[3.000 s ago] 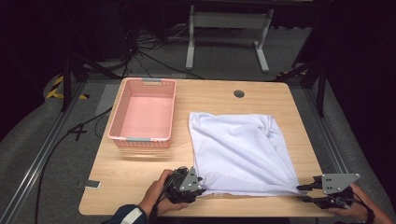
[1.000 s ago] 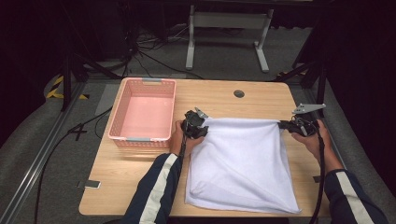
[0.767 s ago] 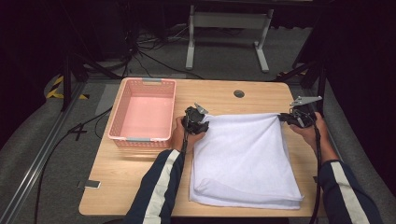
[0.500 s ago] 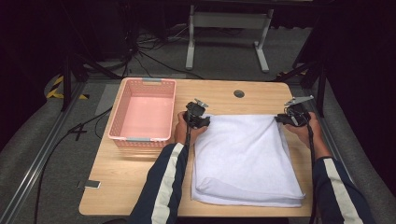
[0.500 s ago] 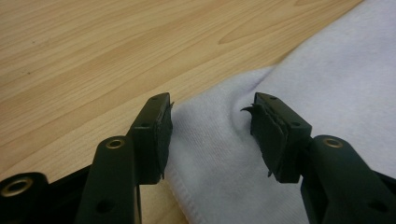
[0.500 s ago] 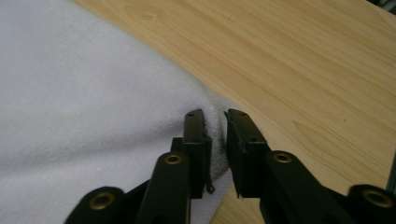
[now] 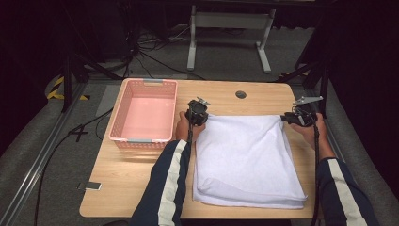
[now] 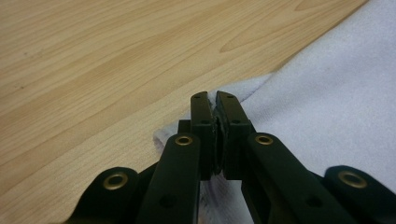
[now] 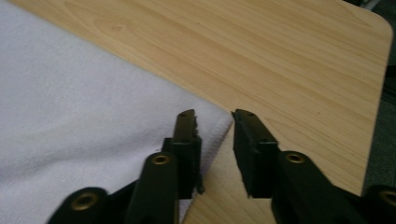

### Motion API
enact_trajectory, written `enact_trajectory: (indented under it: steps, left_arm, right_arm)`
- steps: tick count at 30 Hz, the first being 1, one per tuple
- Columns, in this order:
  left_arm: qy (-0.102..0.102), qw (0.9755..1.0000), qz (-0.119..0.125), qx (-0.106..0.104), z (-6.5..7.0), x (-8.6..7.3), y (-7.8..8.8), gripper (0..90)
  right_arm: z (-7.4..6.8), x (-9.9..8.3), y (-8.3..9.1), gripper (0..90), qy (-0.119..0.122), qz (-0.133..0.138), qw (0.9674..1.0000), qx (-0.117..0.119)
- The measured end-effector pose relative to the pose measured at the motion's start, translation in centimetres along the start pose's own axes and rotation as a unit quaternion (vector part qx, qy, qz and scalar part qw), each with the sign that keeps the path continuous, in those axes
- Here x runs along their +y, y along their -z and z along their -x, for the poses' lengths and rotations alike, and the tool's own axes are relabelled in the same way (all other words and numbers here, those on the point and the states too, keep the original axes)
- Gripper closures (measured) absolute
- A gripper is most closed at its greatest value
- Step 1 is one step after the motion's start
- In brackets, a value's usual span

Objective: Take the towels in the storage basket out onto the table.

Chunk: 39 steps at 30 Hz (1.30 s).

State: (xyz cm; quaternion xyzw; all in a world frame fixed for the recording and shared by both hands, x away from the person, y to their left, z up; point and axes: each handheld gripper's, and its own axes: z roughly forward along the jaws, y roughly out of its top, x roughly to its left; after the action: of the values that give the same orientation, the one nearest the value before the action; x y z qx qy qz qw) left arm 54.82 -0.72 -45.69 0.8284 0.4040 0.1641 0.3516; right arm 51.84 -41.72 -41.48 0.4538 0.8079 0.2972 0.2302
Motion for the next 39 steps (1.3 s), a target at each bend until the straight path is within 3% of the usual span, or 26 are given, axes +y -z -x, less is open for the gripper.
enact_trajectory:
  steps: [2,4,7,9,13,17,19,20,22,23,28,32,33,34,38,39]
  left_arm:
    - [0.005,1.0,0.005,-0.003,-0.1,-0.1,-0.1,86.1]
    - [0.005,1.0,-0.001,-0.003,-0.1,-0.2,-0.2,85.1]
    - [0.002,1.0,-0.004,-0.006,-0.2,-0.2,-0.3,81.5]
    - [0.007,0.9999,-0.003,-0.012,-0.4,-0.2,-0.3,80.8]
    - [0.005,0.9999,-0.004,-0.014,-0.5,-0.2,-0.4,80.0]
    - [0.005,0.9998,-0.008,-0.016,-0.5,-0.1,-0.4,80.0]
    - [0.006,0.9998,-0.005,-0.018,-0.6,-0.1,-0.4,80.1]
    - [0.006,0.9998,-0.005,-0.019,-0.6,-0.1,-0.5,80.1]
    - [0.007,0.9997,-0.007,-0.021,-0.7,-0.1,-0.4,80.4]
    - [0.01,0.9997,-0.007,-0.022,-0.7,-0.1,-0.5,80.4]
    - [0.007,0.9998,-0.009,-0.018,-0.8,0.1,-0.6,81.9]
    - [0.006,0.9999,-0.007,-0.006,-0.9,0.2,-0.6,85.6]
    - [0.013,0.9999,0.0,0.003,-0.9,0.3,-0.6,86.3]
    - [0.013,0.9999,0.0,0.003,-0.9,0.3,-0.6,86.5]
    - [0.019,0.9996,0.02,0.007,-1.3,0.6,-0.3,87.1]
    - [0.028,0.9992,0.028,0.006,-1.3,0.9,-0.1,87.1]
  right_arm:
    - [0.3,-0.4,0.0,67.7,-0.009,-0.002,0.9997,0.023]
    - [0.5,-0.8,-0.6,58.8,-0.015,-0.022,0.9985,0.047]
    - [0.7,-1.1,-1.1,53.6,-0.036,-0.022,0.9973,0.06]
    - [0.7,-1.2,-1.4,52.3,-0.043,-0.019,0.9973,0.056]
    - [0.4,-1.3,-2.6,48.1,-0.041,-0.044,0.9967,0.055]
    - [0.7,-1.3,-2.9,45.5,-0.045,-0.026,0.9977,0.042]
    - [1.2,-1.2,-3.0,43.5,-0.063,-0.026,0.9967,0.045]
    - [1.5,-1.1,-3.0,45.1,-0.067,-0.02,0.9962,0.052]
    - [1.6,-0.8,-3.3,47.8,-0.074,-0.026,0.9959,0.045]
    - [1.5,-0.8,-3.6,47.5,-0.067,-0.029,0.9964,0.042]
    - [0.8,-0.3,-4.0,77.7,-0.032,-0.027,0.9968,0.068]
    - [0.6,-0.1,-3.7,85.3,-0.015,-0.031,0.9984,0.045]
    - [0.8,0.0,-3.4,88.3,-0.02,-0.018,0.9988,0.04]
    - [0.8,0.0,-3.4,88.3,-0.02,-0.018,0.9988,0.04]
    - [1.7,0.0,-1.5,88.7,-0.037,0.038,0.9983,0.026]
    - [1.7,0.1,-1.2,88.7,-0.035,0.039,0.9984,0.022]
